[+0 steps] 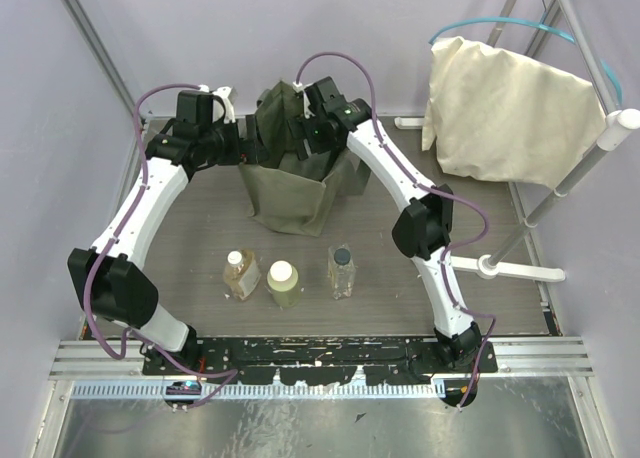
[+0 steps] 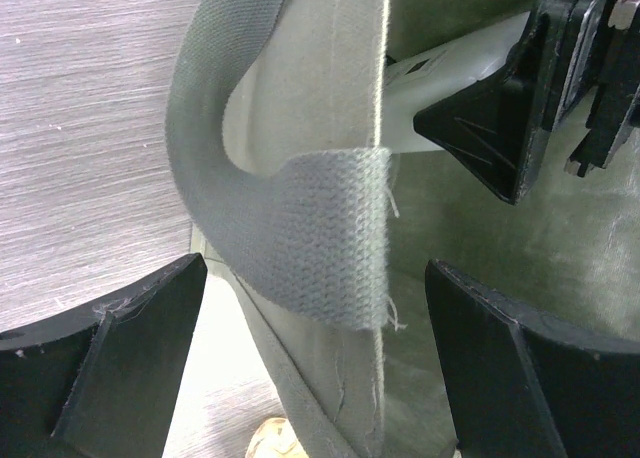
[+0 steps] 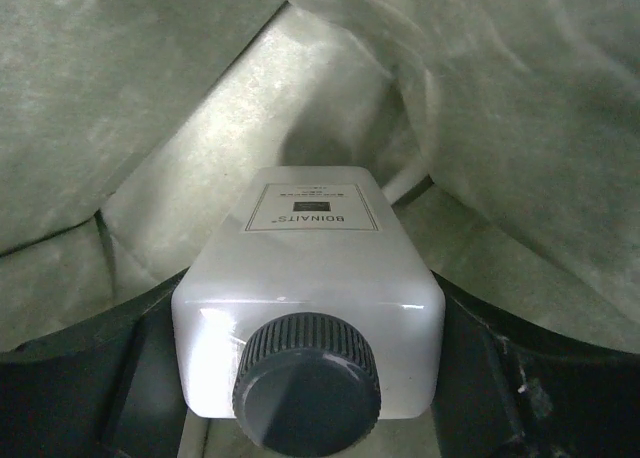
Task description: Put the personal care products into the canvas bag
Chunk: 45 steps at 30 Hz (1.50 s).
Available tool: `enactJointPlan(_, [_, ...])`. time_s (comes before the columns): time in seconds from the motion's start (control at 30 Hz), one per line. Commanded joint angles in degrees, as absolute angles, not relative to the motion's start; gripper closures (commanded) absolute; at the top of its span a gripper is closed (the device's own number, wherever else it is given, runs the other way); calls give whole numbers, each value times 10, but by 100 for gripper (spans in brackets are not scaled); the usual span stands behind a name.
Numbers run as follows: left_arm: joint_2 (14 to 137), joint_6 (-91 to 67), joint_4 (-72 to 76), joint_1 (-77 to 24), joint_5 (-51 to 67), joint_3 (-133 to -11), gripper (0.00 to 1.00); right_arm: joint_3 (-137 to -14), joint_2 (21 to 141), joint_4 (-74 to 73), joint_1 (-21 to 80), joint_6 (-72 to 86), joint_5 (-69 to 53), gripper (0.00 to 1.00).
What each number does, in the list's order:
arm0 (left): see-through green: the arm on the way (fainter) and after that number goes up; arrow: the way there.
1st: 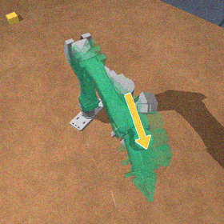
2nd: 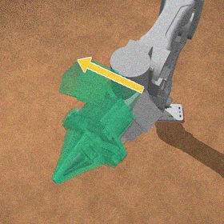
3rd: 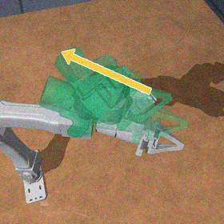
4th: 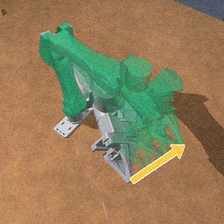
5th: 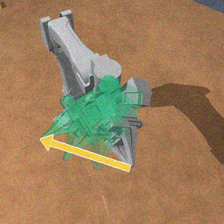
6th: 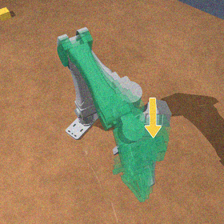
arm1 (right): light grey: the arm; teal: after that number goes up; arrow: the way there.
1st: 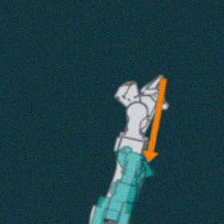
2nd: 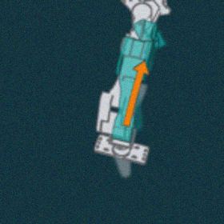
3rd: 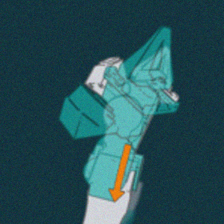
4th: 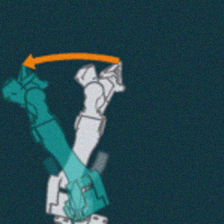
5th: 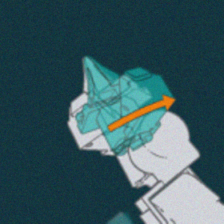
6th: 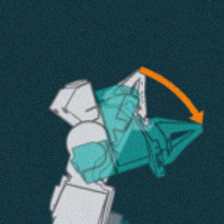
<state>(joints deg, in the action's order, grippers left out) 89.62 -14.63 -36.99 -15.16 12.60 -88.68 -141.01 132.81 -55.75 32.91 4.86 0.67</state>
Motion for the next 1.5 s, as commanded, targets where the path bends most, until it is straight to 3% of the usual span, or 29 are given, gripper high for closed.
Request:
enactJointPlan(0.0, [895, -145, -376, -154, 134, -882, 2, -1435, 1300, -518, 327, 23, 42, 99])
enactJointPlan(0.53, [908, -147, -369, -153, 137, -885, 2, -1376, 1341, -470, 328, 0, 9, 96])
enactJointPlan(0.9, [910, -148, -367, -153, 140, -880, 2, -1370, 1346, -462, 328, 6, 3, 57])
enactJointPlan(1.03, [911, -148, -365, -153, 144, -879, 2, -1361, 1324, -445, 328, 10, 2, 38])
enactJointPlan(1.1, [911, -148, -365, -153, 145, -877, 2, -1359, 1315, -442, 328, 12, 0, 23])
enactJointPlan(1.33, [909, -147, -360, -153, 146, -874, 2, -1359, 1277, -441, 329, 25, -19, 2])
enactJointPlan(1.47, [907, -145, -357, -154, 147, -873, 2, -1355, 1239, -431, 330, 26, -22, 0])
